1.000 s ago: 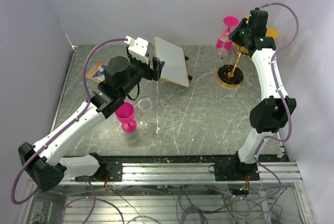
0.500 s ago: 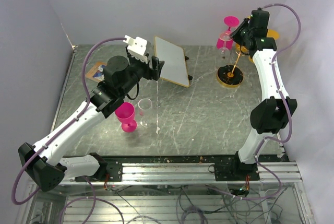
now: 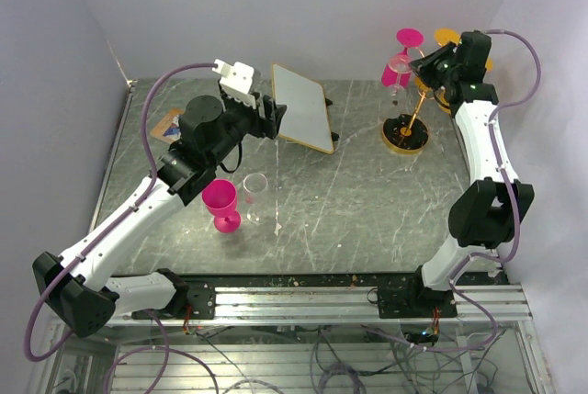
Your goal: Take the wine glass off the wine glass rack
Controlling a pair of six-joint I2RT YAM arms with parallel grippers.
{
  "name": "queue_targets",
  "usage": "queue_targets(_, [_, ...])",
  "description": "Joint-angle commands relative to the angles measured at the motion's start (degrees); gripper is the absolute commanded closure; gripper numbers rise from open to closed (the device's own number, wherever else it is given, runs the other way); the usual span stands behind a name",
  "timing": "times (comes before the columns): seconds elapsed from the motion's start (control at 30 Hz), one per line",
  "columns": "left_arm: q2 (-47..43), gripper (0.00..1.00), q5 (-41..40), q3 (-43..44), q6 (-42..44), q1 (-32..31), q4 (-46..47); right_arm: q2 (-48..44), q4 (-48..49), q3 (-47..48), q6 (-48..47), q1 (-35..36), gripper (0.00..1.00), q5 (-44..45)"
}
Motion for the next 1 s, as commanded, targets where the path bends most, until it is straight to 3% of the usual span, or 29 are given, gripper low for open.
queue_targets(0.0, [0.6, 0.22, 2.5, 0.8, -1.5, 1.2, 3.1, -2.9, 3.6, -2.4, 4.4, -1.9, 1.0, -2.5])
queue_targets(0.27, [0.9, 0.22, 3.5, 1.0, -2.2, 2.0, 3.1, -2.9, 7.4, -4.1, 9.1, -3.3, 1.0, -7.1])
queue_targets(0.63, [1.5, 0.23, 4.1, 1.2, -2.6, 2.3, 3.0, -3.3, 20.4, -9.9, 20.1, -5.0, 1.0, -13.8])
queue_targets(0.97, [1.7, 0.23, 4.5, 1.3, -2.8, 2.8, 3.0, -3.8, 26.9, -11.4, 25.1, -6.3, 1.0, -14.6])
